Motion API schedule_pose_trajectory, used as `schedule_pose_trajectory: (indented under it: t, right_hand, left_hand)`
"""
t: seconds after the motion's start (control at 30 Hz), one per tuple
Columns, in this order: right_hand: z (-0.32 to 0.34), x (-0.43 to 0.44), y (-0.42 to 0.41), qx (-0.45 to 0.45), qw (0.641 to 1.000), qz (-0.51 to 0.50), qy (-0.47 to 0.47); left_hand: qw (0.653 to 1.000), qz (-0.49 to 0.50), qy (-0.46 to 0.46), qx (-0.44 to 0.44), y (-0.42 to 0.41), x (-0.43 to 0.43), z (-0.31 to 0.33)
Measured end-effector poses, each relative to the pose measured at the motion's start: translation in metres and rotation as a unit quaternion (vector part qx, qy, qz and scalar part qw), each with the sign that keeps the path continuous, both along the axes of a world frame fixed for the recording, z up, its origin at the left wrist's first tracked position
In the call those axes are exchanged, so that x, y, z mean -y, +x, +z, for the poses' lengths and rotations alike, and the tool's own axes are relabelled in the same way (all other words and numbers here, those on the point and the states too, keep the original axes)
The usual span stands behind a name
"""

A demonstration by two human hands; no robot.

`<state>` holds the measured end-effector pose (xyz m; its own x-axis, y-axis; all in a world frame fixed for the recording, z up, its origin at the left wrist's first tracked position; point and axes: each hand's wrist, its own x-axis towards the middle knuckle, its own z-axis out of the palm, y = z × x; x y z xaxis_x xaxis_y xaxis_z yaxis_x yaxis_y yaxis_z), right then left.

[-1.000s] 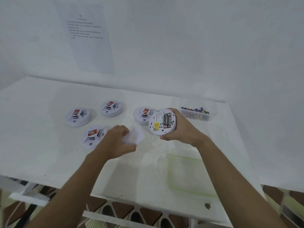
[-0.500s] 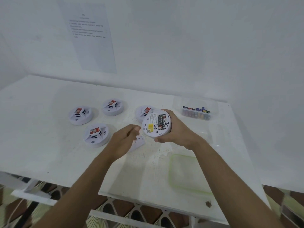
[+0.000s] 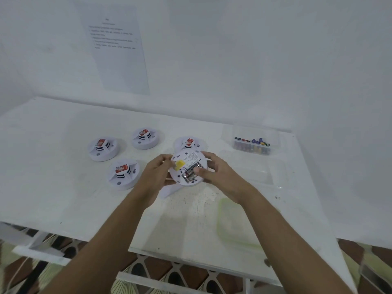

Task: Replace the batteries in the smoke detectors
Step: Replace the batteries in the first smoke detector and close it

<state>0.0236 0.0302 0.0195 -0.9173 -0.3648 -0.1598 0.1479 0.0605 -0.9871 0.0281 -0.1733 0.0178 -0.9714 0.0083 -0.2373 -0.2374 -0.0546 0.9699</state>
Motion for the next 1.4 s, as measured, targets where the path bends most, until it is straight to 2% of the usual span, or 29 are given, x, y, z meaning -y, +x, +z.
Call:
schedule_pose_trajectory:
  t: [0.17,0.27,0.37,0.5,0.7,0.8,0.93,1.27,1.4]
  right_hand:
    - [-0.001,0.01,0.007,0.028,0.997,-0.032,-0.06]
    - [0.0,0.014,0.009,0.036,0.997,-0.034,-0.058]
    - [0.001,0.016,0.01,0.021,0.997,-0.047,-0.049]
    - [-0.001,0.02,0.012,0.021,0.993,-0.095,-0.072]
    - [-0.003,0.026,0.015,0.05,0.985,-0.137,-0.087]
    - [0.001,0.03,0.019,0.078,0.981,-0.141,-0.106]
    - [0.005,0.038,0.025,0.048,0.983,-0.148,-0.094]
    - [0.009,0.054,0.038,0.008,0.982,-0.185,-0.027]
    - [0.012,0.06,0.043,-0.028,0.981,-0.192,-0.004]
  left_hand:
    - [0.988,0.065,-0.09,-0.105,-0.011,-0.001,0.009]
    - [0.984,0.061,-0.094,-0.141,-0.009,-0.002,0.014]
    - [0.986,0.047,-0.075,-0.143,-0.004,0.001,0.013]
    - [0.988,-0.002,-0.109,-0.109,0.005,0.004,0.003]
    - [0.991,0.025,-0.086,-0.102,0.012,-0.002,-0.009]
    - [0.992,0.009,-0.066,-0.109,0.011,-0.001,-0.008]
    - [0.984,-0.019,-0.089,-0.155,0.012,0.003,-0.005]
    - [0.941,0.011,-0.169,-0.294,0.023,0.012,-0.005]
    - [0.928,0.006,-0.197,-0.316,0.026,0.016,-0.005]
